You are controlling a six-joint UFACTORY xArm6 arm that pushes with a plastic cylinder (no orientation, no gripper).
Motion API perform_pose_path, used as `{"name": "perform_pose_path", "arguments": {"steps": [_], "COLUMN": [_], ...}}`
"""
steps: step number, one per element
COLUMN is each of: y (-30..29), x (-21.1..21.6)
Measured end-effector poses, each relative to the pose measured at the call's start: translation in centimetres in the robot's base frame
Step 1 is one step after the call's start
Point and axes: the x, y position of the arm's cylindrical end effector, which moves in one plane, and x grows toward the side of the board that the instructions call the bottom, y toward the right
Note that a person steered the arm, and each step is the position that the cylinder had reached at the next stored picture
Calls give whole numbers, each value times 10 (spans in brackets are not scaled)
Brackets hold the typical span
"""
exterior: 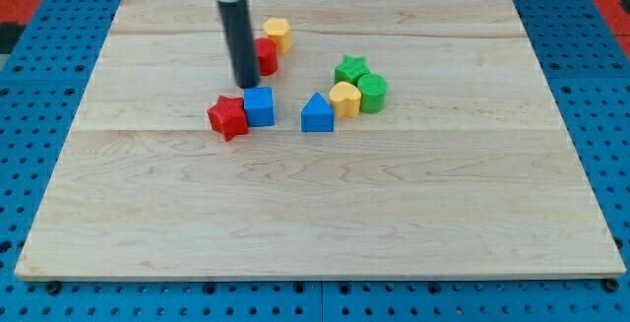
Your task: Separate the red star from the blue cube
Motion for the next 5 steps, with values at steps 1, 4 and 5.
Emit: {"name": "perform_pose_path", "arguments": {"steps": [1, 4, 5], "y": [21, -75, -124], "x": [13, 61, 66]}}
